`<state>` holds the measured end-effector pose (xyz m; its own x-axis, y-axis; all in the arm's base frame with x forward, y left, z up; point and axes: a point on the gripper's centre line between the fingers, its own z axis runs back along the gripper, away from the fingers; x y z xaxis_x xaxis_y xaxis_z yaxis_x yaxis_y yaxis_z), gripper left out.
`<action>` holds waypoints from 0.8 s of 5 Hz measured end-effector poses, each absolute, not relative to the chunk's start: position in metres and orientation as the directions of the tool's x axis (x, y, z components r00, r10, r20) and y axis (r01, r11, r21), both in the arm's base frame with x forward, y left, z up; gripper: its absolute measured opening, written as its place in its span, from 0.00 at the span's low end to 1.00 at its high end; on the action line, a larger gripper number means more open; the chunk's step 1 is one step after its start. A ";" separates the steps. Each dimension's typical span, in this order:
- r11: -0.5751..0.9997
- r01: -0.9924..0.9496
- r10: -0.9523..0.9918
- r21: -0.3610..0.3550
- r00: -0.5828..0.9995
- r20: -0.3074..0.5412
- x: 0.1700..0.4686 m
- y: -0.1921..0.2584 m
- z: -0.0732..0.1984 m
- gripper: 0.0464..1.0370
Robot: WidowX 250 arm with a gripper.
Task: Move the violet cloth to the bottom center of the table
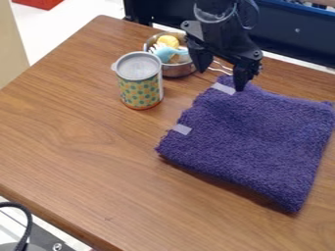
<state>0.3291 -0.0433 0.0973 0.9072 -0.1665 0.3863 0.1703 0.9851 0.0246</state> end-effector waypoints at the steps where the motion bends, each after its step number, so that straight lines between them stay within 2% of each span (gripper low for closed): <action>1: 0.986 0.166 -0.162 0.020 0.921 0.355 0.325 -0.043 0.088 0.96; 2: 0.992 0.127 -0.118 -0.004 0.933 0.341 0.323 -0.046 0.086 0.94; 3: 0.996 0.049 -0.023 -0.071 0.943 0.332 0.321 -0.053 0.086 0.67; 4: 0.997 -0.003 0.024 -0.080 0.963 0.268 0.317 -0.068 0.071 0.35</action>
